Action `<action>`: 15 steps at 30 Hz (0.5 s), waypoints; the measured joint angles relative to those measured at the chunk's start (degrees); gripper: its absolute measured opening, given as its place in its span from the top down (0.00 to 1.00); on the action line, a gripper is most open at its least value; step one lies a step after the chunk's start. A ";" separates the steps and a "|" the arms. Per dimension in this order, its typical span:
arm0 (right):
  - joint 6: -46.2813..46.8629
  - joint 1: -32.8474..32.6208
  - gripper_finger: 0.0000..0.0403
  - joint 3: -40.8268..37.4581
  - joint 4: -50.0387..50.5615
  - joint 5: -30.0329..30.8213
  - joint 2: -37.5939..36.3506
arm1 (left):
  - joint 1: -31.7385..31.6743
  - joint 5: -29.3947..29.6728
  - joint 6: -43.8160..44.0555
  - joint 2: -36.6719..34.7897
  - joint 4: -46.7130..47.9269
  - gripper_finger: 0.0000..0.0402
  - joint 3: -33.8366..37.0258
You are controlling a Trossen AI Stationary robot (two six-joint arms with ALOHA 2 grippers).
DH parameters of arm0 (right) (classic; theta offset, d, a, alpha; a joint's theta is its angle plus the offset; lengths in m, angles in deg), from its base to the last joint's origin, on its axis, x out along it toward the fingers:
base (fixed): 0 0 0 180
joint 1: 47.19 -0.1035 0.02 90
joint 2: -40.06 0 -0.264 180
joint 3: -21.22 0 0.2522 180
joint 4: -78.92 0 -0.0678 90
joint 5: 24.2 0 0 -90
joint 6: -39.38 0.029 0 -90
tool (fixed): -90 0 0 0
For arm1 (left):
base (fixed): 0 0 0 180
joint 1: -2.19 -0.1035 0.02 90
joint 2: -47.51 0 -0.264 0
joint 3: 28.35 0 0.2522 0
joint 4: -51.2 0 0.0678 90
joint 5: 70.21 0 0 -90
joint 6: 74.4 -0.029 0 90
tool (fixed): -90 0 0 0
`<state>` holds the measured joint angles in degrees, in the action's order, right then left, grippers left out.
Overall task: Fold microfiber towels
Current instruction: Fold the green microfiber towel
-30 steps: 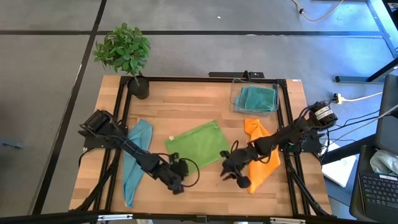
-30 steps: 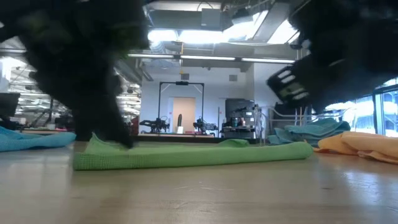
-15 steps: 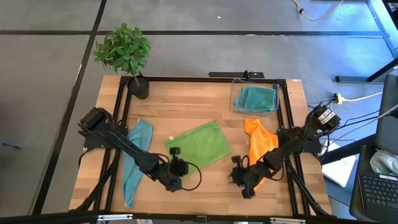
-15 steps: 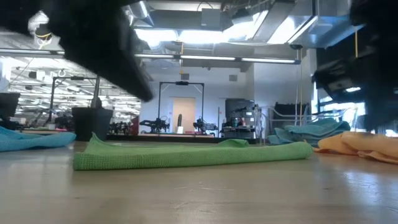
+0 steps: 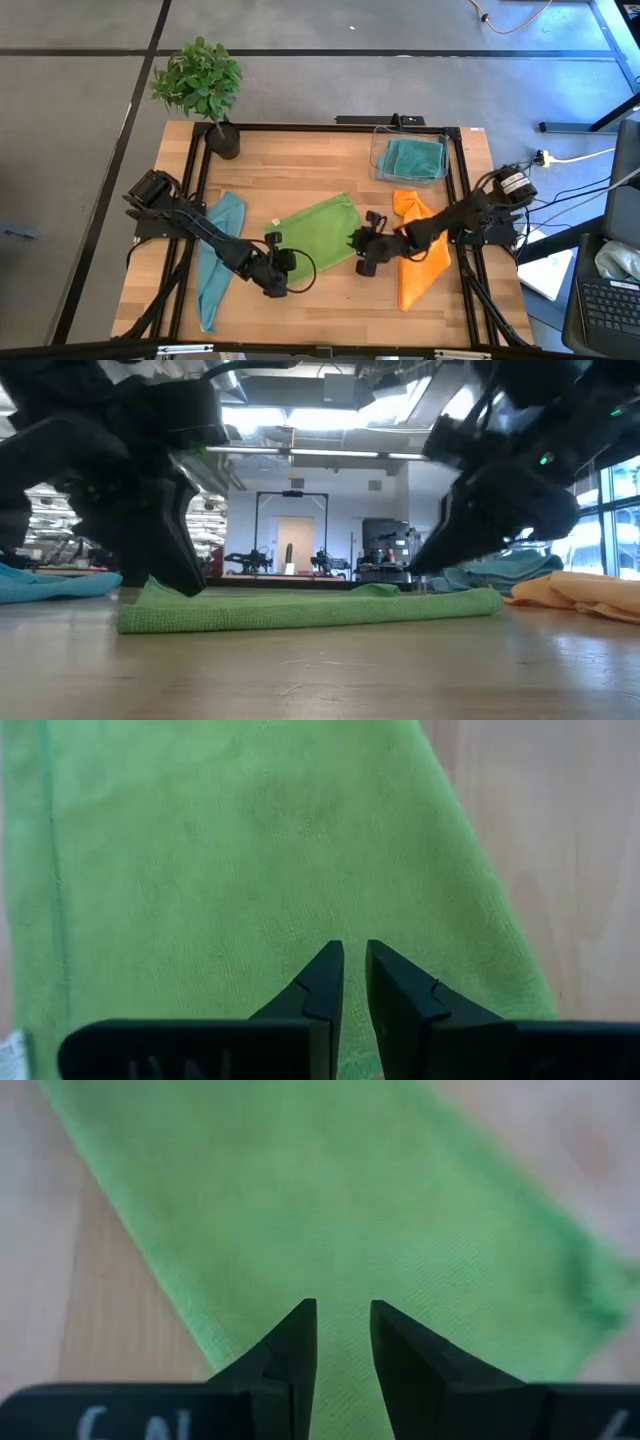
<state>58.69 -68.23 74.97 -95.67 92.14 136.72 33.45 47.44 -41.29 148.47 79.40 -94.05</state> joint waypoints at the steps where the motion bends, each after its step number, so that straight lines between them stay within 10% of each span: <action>1: 0.09 1.22 0.75 0.00 0.15 -1.85 0.40 | 0.03 -0.24 0.68 0.00 -0.05 0.90 0.44; 15: -3.57 17.36 0.75 0.20 -5.45 -16.89 5.99 | 0.31 -2.99 5.75 1.44 -4.26 0.90 0.98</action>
<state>55.12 -50.86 75.17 -101.12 75.24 142.71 33.76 44.45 -35.53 149.91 75.14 -93.07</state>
